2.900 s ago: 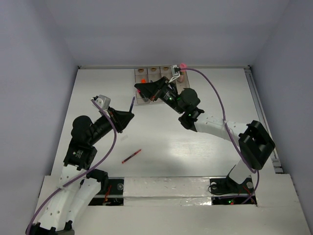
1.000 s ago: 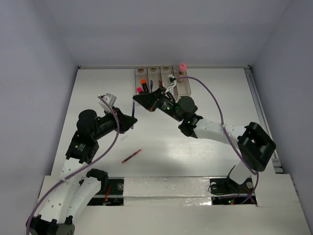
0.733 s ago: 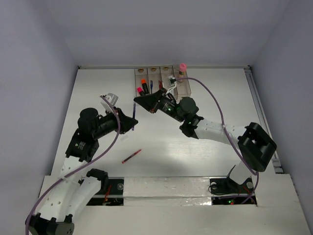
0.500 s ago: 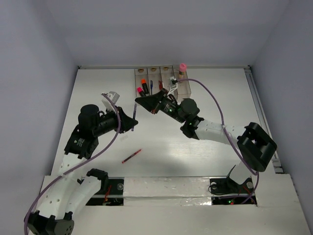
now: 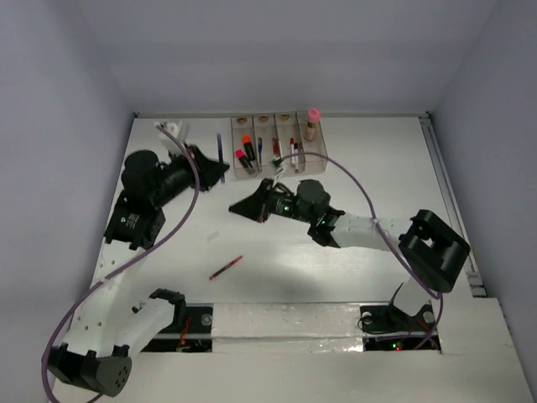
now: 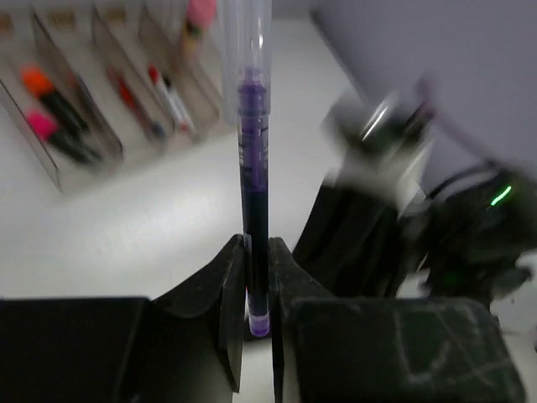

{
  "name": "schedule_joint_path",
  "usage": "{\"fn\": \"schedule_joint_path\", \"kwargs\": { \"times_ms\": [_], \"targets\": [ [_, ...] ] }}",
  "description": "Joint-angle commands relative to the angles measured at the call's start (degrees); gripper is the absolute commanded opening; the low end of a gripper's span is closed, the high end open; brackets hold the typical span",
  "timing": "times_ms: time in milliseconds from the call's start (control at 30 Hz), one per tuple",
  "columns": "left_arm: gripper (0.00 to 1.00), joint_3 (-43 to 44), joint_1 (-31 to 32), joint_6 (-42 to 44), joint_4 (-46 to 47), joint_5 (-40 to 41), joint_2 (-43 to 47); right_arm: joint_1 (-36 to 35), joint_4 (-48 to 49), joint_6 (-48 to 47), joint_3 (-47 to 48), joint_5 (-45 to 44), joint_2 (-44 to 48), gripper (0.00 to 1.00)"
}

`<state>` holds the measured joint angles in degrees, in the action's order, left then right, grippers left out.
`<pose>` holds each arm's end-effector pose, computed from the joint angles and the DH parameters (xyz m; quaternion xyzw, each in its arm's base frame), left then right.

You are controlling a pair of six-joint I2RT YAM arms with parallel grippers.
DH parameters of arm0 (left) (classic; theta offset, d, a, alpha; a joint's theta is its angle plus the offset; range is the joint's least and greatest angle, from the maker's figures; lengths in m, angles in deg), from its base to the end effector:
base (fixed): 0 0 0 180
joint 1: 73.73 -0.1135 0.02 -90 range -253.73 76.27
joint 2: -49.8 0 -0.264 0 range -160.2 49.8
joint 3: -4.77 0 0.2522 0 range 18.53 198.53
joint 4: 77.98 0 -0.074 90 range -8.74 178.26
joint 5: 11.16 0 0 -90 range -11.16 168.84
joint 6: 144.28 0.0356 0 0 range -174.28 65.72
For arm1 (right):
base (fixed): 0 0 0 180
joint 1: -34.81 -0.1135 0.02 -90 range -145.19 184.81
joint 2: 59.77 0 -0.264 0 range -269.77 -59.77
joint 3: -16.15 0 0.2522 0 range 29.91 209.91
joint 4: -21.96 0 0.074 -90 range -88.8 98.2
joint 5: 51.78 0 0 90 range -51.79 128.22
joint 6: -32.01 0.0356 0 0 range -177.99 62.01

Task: Sort the stationery into containers
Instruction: Close the pen cap on the pen, then place the pen in the storage box.

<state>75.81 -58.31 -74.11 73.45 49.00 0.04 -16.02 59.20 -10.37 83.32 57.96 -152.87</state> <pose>0.1770 -0.0672 0.3932 0.1421 0.7313 -0.3775 0.5500 0.2222 0.2917 0.2879 -0.1500 0.6206 0.6479 0.4153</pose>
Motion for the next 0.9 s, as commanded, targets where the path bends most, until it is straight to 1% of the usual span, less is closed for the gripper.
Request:
{"fn": "schedule_joint_path", "kwargs": {
  "times_ms": [0, 133, 233, 333, 367, 400, 433, 467, 500, 533, 567, 600, 633, 667, 733, 767, 833, 867],
  "targets": [
    [0.00, 9.2, -0.6, 1.5, 24.6, 5.8, 0.4, -5.2, -14.6, -0.9, -5.2, 16.0, -2.9, 0.00],
    [0.00, 5.9, -0.6, -0.6, 26.3, 3.2, 1.3, -5.2, -12.8, -0.5, -7.3, 14.3, -0.9, 0.00],
    [0.00, 3.4, -0.6, 0.0, 25.3, 4.6, 3.2, -5.2, -13.2, -1.4, -7.4, 13.2, 0.9, 0.00],
    [0.00, 1.4, -0.6, 1.3, 22.4, 4.6, 5.3, -2.1, -15.7, -3.0, -7.2, 13.7, 3.8, 0.00],
    [0.00, 0.7, -0.6, 1.3, 21.8, 4.4, 6.4, 0.0, -16.3, -3.7, -7.3, 14.3, 4.8, 0.00],
    [0.00, -1.4, -0.6, 1.2, 21.5, 4.1, 7.0, 1.2, -17.1, -4.6, -7.6, 14.7, 6.0, 0.00],
    [0.00, -2.6, -0.6, 1.1, 21.3, 3.7, 7.7, 2.5, -17.4, -5.2, -7.9, 15.9, 7.5, 0.00],
    [0.00, -3.9, -0.6, 1.0, 21.1, 2.9, 8.3, 3.6, -18.2, -6.1, -7.7, 16.8, 10.5, 0.02],
    [0.00, -6.7, -0.6, 0.8, 21.2, 2.2, 9.3, 5.5, -20.7, -8.8, -6.6, 17.6, 12.0, 0.05],
    [0.00, -8.2, -0.6, -0.1, 21.5, 1.3, 9.8, 6.1, -22.2, -10.5, -5.8, 17.8, 13.5, 0.14],
    [0.00, -9.8, -0.6, -0.6, 22.7, -2.2, 10.3, 6.1, -23.3, -12.0, -4.9, 16.2, 14.9, 0.22],
    [0.00, -12.7, -0.6, -1.3, 23.4, -4.1, 10.5, 6.6, -25.4, -14.5, -3.9, 15.2, 17.2, 0.33],
    [0.00, -14.1, -0.6, -2.1, 24.1, -6.3, 10.5, 6.6, -26.3, -15.8, -1.2, 14.7, 18.0, 0.50],
    [0.00, -15.4, -0.6, -4.0, 26.2, -11.0, 10.5, 6.6, -27.0, -16.8, 0.5, 14.6, 18.5, 0.57],
    [0.00, -18.9, -0.6, -5.6, 28.9, -15.2, 10.7, 6.6, -27.7, -18.5, 3.2, 13.1, 18.6, 0.71],
    [0.00, -19.8, -0.6, -7.0, 31.0, -18.5, 11.3, 6.6, -27.7, -19.0, 5.9, 12.3, 18.0, 0.74],
    [0.00, -21.3, -0.6, -7.4, 31.5, -20.7, 11.8, 7.1, -27.5, -19.6, 8.6, 12.7, 16.4, 0.82],
    [0.00, -21.6, -0.6, -6.8, 31.1, -21.2, 12.1, 7.1, -27.1, -19.4, 10.8, 12.4, 15.8, 0.84]
  ]
}}
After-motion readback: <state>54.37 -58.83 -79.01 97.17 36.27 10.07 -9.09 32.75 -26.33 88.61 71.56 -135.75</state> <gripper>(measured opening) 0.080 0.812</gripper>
